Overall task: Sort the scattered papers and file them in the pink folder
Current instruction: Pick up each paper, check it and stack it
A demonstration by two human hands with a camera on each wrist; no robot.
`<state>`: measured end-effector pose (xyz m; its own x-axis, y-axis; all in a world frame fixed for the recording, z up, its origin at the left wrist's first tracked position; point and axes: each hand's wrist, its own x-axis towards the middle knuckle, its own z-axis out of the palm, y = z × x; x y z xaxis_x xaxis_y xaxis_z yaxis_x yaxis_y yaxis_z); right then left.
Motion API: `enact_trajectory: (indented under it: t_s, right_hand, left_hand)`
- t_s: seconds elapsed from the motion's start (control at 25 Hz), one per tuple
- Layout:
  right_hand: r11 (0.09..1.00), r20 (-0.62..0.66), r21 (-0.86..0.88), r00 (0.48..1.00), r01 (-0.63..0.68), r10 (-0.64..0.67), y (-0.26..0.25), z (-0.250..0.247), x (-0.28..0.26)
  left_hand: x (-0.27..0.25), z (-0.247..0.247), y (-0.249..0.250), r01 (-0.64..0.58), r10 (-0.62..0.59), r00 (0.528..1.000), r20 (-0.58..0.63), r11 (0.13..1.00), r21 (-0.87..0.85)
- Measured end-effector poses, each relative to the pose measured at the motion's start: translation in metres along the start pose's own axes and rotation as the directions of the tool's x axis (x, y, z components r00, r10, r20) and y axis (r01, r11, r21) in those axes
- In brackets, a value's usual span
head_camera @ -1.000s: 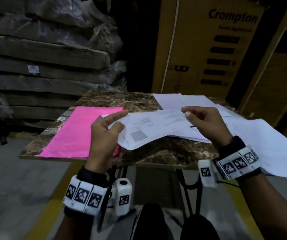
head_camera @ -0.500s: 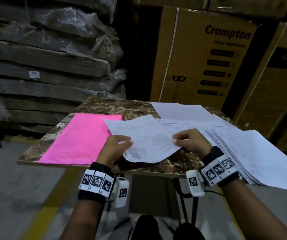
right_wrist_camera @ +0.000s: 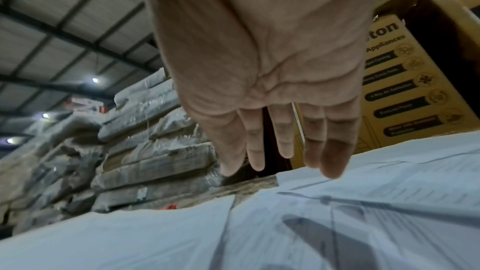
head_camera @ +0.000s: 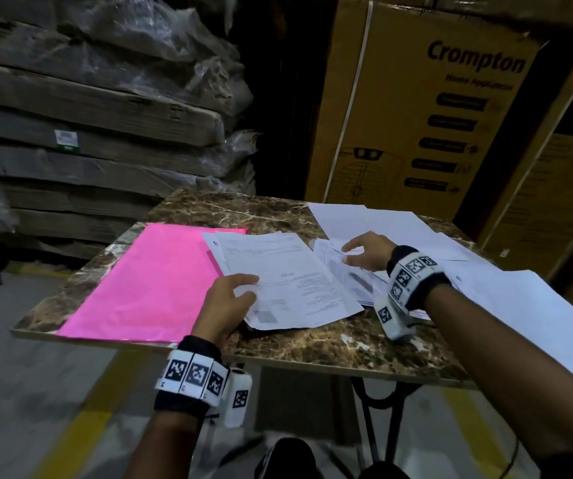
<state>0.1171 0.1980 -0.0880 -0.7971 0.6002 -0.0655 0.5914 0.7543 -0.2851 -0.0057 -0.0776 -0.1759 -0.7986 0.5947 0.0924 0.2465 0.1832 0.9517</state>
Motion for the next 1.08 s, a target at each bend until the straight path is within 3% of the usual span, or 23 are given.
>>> enact_trajectory:
  t_s: [0.16, 0.36, 0.64, 1.08]
  right_hand:
    - [0.929, 0.238, -0.368, 0.97, 0.038, 0.055, 0.005, 0.007, 0.037]
    - [0.916, 0.328, -0.394, 0.943, 0.077, 0.062, 0.012, 0.018, 0.054]
    - [0.902, 0.314, -0.42, 0.949, 0.102, 0.039, 0.006, 0.02, 0.052]
    - [0.964, 0.056, -0.244, 0.994, 0.109, -0.098, 0.018, 0.018, 0.064]
  left_hand:
    - [0.003, -0.001, -0.006, -0.008, 0.008, 1.0, 0.004, 1.0, -0.015]
    - [0.002, -0.001, -0.008, -0.031, 0.031, 1.0, -0.003, 1.0, -0.001]
    - [0.002, -0.001, -0.013, -0.023, 0.022, 1.0, -0.015, 0.998, -0.062]
    - [0.0, -0.001, -0.015, -0.042, 0.04, 0.999, -0.023, 0.996, -0.074]
